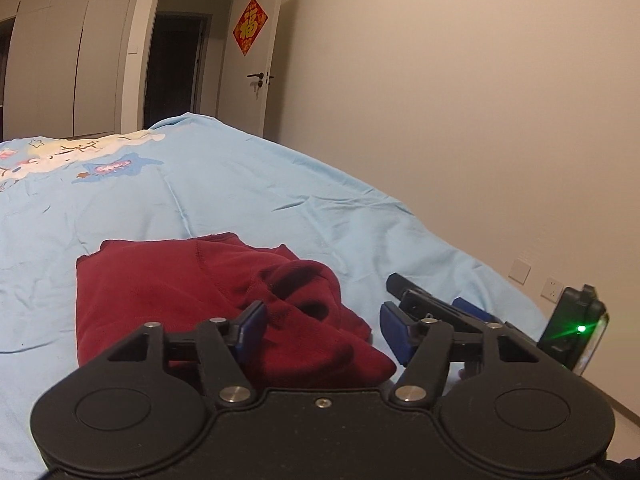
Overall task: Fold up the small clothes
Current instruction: 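Move the right gripper to the folded sweater and close on it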
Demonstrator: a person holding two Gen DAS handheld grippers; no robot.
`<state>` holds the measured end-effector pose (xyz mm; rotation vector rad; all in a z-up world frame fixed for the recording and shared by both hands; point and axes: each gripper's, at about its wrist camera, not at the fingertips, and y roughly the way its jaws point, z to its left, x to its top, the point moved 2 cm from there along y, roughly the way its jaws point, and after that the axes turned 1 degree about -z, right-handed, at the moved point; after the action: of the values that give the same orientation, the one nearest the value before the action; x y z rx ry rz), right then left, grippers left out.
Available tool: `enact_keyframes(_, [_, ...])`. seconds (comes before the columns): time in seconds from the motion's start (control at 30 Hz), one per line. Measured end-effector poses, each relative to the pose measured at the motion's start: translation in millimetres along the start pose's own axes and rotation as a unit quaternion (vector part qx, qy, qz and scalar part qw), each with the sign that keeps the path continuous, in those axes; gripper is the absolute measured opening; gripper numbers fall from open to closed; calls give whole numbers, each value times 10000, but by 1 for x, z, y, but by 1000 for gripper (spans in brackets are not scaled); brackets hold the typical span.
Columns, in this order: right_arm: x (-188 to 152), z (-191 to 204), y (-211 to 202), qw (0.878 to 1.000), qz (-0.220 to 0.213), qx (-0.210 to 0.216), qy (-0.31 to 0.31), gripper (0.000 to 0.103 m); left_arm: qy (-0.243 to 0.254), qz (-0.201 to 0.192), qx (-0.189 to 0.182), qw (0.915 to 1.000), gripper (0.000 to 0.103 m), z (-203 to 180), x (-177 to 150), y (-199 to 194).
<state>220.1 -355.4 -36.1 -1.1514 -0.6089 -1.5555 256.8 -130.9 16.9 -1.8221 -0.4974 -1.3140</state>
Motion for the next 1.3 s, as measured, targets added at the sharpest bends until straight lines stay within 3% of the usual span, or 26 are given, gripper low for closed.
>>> enact_keyframes(0.13, [-1, 0, 7, 10000, 67, -28, 5, 103, -201, -207, 165, 9994, 82, 4, -2, -17])
enact_keyframes(0.27, [-2, 1, 7, 9999, 102, -51, -23, 103, -406, -371, 792, 9953, 97, 17, -4, -33])
enact_keyframes(0.4, [-3, 2, 9, 9998, 148, -76, -53, 103, -437, -363, 1291, 9900, 101, 32, -10, -47])
enact_keyframes(0.63, [4, -1, 1, 9998, -24, 168, 54, 103, -335, -339, 1383, 9892, 101, 36, -28, -60])
enact_keyframes(0.9, [28, 28, -1, 9924, 566, 1019, -397, 103, 380, -284, 1417, 9888, 98, 17, -36, -50])
enact_keyframes(1.0, [37, 42, 7, 9846, 732, 1485, -564, 103, 589, -234, 1577, 9854, 96, 12, -40, -43])
enact_keyframes(1.07, [42, 51, 22, 9758, 1084, 1820, -543, 103, 841, -240, 1697, 9816, 93, 8, -41, -41])
enact_keyframes(1.2, [44, 66, 56, 9620, 1745, 2067, -365, 82, 1161, -261, 1792, 9766, 87, 4, -41, -39])
enact_keyframes(1.3, [42, 74, 77, 9522, 2135, 2176, -170, 77, 1270, -288, 1768, 9756, 84, 3, -41, -38])
